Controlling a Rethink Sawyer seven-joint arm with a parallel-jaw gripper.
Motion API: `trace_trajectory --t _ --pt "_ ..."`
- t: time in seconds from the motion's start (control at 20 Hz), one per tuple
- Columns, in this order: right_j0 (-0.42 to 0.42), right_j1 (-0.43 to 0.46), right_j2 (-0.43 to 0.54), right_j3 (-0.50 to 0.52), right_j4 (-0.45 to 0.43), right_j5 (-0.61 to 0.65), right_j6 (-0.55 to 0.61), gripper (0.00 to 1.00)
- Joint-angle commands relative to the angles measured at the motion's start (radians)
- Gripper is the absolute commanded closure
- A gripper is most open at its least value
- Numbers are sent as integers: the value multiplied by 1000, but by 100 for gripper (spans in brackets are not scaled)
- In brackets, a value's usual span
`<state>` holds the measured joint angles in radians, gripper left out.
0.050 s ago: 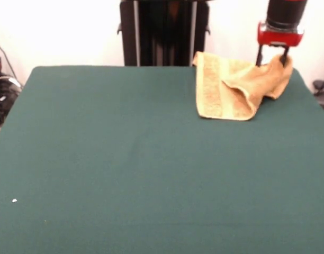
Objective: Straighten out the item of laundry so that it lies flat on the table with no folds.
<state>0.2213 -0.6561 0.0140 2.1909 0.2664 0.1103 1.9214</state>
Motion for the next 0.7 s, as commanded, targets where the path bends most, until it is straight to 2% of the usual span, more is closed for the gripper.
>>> trace_trajectory --t 0.05,0.25,0.4,0.7 --pt "-101 -165 -35 63 -99 95 53 0" --pt "-180 -249 -49 131 -169 120 32 0" --pt "-239 -295 -53 197 -181 125 77 0" --pt "-363 -280 -11 325 -174 -26 182 0"
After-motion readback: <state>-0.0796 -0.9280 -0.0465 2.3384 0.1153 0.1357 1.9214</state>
